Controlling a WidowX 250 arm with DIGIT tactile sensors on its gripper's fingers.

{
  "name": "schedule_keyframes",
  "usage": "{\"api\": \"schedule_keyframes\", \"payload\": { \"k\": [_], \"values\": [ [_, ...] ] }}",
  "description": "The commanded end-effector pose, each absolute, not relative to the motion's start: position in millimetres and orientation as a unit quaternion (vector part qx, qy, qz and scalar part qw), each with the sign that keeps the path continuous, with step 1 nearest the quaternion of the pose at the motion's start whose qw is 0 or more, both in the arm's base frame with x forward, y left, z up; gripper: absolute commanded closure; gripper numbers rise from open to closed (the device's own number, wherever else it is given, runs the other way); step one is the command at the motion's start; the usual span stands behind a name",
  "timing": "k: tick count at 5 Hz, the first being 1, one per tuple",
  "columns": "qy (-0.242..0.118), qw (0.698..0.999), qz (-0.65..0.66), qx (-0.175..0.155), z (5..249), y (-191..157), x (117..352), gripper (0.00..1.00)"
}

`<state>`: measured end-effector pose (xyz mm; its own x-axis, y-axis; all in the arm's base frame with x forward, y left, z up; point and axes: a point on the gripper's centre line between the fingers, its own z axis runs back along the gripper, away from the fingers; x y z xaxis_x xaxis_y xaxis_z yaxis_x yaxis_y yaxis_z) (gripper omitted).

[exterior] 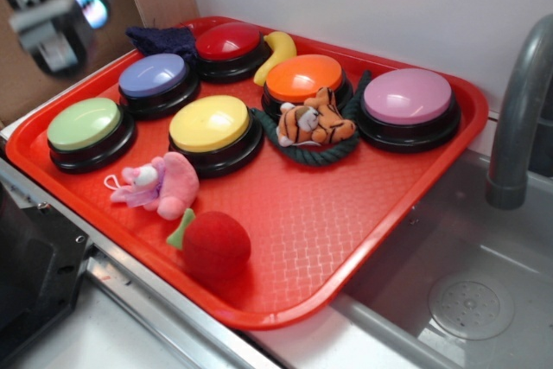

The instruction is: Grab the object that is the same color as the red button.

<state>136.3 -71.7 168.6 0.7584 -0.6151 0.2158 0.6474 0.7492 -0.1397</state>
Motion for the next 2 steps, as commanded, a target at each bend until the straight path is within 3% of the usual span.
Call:
{"api": "schedule_keyframes", "payload": {
  "k": [1,2],
  "values": [
    [-0.091,0.816,-0.555,-0.135,113.8,-119.4,147.5,0.00],
    [-0.102,0.799,-0.577,-0.132,96.4,-123.8,148.4,0.00]
  ]
}}
